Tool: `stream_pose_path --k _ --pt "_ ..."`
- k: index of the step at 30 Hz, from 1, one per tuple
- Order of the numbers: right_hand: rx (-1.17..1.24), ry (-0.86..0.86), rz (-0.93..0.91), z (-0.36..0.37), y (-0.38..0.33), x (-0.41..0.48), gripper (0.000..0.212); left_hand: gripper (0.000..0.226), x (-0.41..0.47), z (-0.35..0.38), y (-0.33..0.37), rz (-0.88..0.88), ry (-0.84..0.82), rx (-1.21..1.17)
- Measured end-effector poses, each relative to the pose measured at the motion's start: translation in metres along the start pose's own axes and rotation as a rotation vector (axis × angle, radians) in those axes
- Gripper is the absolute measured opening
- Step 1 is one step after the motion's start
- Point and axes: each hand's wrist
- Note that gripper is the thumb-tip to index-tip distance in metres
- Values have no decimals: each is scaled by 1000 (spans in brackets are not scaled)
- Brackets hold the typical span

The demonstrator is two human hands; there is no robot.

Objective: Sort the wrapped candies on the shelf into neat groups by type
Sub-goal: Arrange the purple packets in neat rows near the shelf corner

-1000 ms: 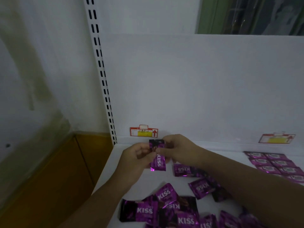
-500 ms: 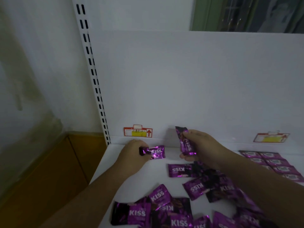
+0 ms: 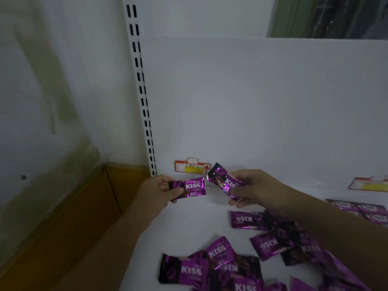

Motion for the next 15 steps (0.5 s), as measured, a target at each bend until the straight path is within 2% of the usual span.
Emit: stream_pose_path --k 6,11,15 --pt "-90 46 -33 4 -1 5 21 15 5 -4 -9 25 119 164" --pt "-383 167 -26 3 7 13 22 21 11 -1 -15 68 198 367" --pt "-596 146 -64 5 18 19 18 33 16 -2 -22 30 226 452"
Point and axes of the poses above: each hand's wrist, its own x-axis towards the middle knuckle, its own z-axis out of the palm, y = z × x, and after that the axes turned 8 degrees about x, right-handed
